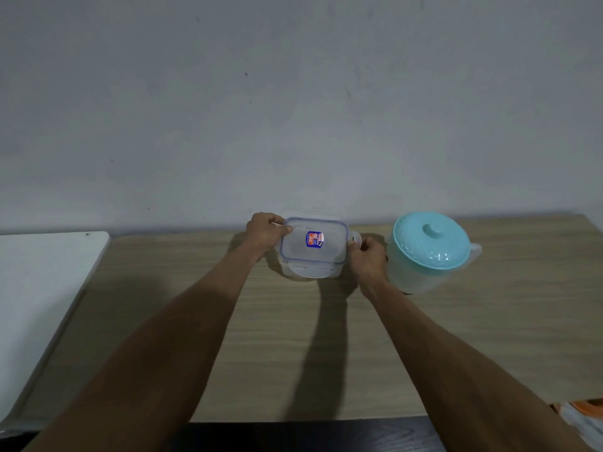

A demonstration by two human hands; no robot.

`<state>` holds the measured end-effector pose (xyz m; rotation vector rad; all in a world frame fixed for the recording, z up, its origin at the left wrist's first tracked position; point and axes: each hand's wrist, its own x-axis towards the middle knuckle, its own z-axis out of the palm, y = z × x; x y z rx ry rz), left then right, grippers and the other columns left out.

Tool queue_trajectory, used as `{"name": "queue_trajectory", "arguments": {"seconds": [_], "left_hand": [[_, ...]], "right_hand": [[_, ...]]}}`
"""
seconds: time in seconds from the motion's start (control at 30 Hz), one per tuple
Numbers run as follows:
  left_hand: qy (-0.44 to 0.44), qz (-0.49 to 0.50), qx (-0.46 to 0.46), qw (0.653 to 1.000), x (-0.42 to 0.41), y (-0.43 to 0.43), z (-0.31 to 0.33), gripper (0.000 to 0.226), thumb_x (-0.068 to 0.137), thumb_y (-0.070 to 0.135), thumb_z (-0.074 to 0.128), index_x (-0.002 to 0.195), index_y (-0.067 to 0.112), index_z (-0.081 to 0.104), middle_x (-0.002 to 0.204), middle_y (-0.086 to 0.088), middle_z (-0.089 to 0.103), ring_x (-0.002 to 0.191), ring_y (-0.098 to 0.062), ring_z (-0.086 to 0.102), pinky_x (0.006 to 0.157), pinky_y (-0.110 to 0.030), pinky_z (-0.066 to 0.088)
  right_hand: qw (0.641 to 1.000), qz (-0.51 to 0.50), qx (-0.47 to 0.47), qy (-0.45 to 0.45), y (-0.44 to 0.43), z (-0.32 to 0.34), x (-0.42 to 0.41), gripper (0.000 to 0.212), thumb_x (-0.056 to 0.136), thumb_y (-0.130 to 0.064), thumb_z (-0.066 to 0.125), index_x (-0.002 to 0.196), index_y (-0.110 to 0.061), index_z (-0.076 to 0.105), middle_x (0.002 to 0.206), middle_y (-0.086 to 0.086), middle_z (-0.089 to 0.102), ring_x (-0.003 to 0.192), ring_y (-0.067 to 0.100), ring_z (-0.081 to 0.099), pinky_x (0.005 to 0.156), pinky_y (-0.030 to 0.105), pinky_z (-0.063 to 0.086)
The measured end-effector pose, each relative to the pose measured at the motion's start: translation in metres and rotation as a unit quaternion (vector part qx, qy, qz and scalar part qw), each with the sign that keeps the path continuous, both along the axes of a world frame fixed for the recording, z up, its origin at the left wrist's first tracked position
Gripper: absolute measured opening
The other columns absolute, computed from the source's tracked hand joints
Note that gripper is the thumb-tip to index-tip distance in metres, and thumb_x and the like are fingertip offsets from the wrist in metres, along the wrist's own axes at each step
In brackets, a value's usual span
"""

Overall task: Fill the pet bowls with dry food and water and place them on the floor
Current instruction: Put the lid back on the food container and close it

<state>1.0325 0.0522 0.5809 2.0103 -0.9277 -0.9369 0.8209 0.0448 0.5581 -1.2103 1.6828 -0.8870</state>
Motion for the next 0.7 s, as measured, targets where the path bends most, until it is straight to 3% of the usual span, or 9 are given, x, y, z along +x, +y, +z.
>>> {"name": "queue_trajectory", "arguments": {"seconds": [0.1, 0.2, 0.3, 0.43, 0.53, 0.63, 0.7], "left_hand": [[0.003, 0.003, 0.012, 1.0, 0.0, 0.001, -0.004, 0.033, 0.08, 0.018, 0.079, 0.109, 0.005, 0.068, 0.111, -0.016, 0.069, 0.1, -0.032, 0.066, 0.086, -0.046, 0.058], [0.001, 0.014, 0.017, 1.0, 0.0, 0.005, -0.006, 0.041, 0.08, 0.018, 0.079, 0.116, 0.005, 0.064, 0.117, -0.016, 0.066, 0.105, -0.032, 0.064, 0.088, -0.044, 0.057], [0.016, 0.017, 0.026, 0.999, 0.002, 0.01, -0.008, 0.055, 0.079, 0.02, 0.08, 0.126, 0.003, 0.057, 0.126, -0.015, 0.06, 0.112, -0.033, 0.06, 0.093, -0.042, 0.054], [0.078, 0.015, 0.055, 0.995, 0.003, 0.021, -0.007, 0.08, 0.076, 0.029, 0.082, 0.14, 0.005, 0.041, 0.131, -0.017, 0.055, 0.113, -0.034, 0.06, 0.086, -0.041, 0.054], [0.122, 0.018, 0.06, 0.991, 0.002, 0.028, -0.007, 0.074, 0.075, 0.026, 0.083, 0.135, 0.008, 0.045, 0.126, -0.015, 0.059, 0.103, -0.028, 0.063, 0.082, -0.04, 0.056], [0.118, -0.003, 0.062, 0.991, -0.003, 0.034, -0.005, 0.047, 0.076, 0.024, 0.082, 0.113, 0.012, 0.056, 0.109, -0.009, 0.065, 0.087, -0.02, 0.065, 0.074, -0.034, 0.056], [0.13, -0.009, 0.06, 0.99, -0.007, 0.037, -0.005, 0.037, 0.079, 0.023, 0.08, 0.108, 0.014, 0.059, 0.1, -0.007, 0.065, 0.083, -0.02, 0.064, 0.073, -0.033, 0.056]], "right_hand": [[1.0, 0.004, -0.005, 0.013, -0.003, -0.001, 0.002, 0.028, 0.097, -0.033, 0.054, 0.082, -0.01, 0.06, 0.077, 0.006, 0.059, 0.074, 0.02, 0.051, 0.07, 0.029, 0.039], [0.999, 0.014, 0.0, 0.03, -0.005, -0.002, 0.005, 0.034, 0.096, -0.036, 0.053, 0.085, -0.005, 0.063, 0.081, 0.009, 0.064, 0.079, 0.023, 0.057, 0.073, 0.035, 0.045], [0.996, 0.026, 0.016, 0.079, -0.004, 0.003, 0.008, 0.03, 0.092, -0.027, 0.057, 0.106, -0.001, 0.064, 0.108, 0.018, 0.068, 0.102, 0.034, 0.063, 0.086, 0.038, 0.048], [0.972, 0.103, -0.059, 0.204, 0.005, 0.017, 0.013, 0.061, 0.083, -0.026, 0.063, 0.136, -0.003, 0.043, 0.143, 0.018, 0.041, 0.13, 0.037, 0.043, 0.101, 0.042, 0.041], [0.923, 0.236, -0.131, 0.275, 0.003, 0.022, 0.019, 0.088, 0.079, -0.042, 0.067, 0.151, -0.014, 0.025, 0.161, 0.012, 0.017, 0.148, 0.03, 0.02, 0.117, 0.046, 0.026], [0.822, 0.419, -0.118, 0.368, -0.01, 0.025, 0.027, 0.11, 0.076, -0.058, 0.067, 0.157, -0.022, 0.001, 0.166, 0.003, -0.005, 0.153, 0.026, -0.004, 0.122, 0.053, 0.007], [0.758, 0.491, -0.109, 0.415, -0.017, 0.027, 0.031, 0.119, 0.072, -0.063, 0.069, 0.156, -0.024, -0.006, 0.165, 0.002, -0.009, 0.152, 0.026, -0.007, 0.12, 0.055, 0.005]]}}
